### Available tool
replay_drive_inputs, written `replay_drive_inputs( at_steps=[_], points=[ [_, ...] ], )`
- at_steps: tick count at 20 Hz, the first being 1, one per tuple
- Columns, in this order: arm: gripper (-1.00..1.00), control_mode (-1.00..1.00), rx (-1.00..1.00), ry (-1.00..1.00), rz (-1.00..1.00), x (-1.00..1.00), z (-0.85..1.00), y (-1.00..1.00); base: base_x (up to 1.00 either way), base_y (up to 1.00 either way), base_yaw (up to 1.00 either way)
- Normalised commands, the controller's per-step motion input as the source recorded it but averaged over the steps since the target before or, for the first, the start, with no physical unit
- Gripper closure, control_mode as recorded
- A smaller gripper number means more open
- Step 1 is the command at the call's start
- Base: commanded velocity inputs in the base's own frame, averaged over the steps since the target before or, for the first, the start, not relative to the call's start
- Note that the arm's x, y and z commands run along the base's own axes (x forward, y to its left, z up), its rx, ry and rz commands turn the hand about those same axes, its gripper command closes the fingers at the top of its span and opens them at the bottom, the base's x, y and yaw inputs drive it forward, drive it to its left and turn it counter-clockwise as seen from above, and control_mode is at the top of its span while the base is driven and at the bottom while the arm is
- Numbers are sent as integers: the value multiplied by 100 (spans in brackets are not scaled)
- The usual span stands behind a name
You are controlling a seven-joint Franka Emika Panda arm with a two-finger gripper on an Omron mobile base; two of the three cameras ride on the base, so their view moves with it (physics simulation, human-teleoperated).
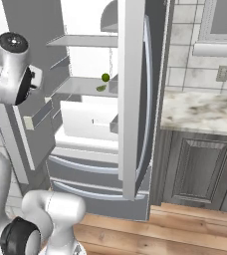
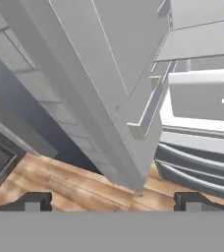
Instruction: Take the lemon wedge from the fridge and place it on the plate with fish on the dining counter.
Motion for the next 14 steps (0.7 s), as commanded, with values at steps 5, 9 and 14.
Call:
replay_drive_inputs(
  at_steps=[5,9,14],
  points=[
    [-100,-100,-15,2,-46,-88,2,-55,0,0,0],
    [-100,-100,-13,0,-46,-74,0,-65,0,0,0],
    [-100,-100,-4,-4,-21,-18,-2,-54,0,0,0]
  ],
)
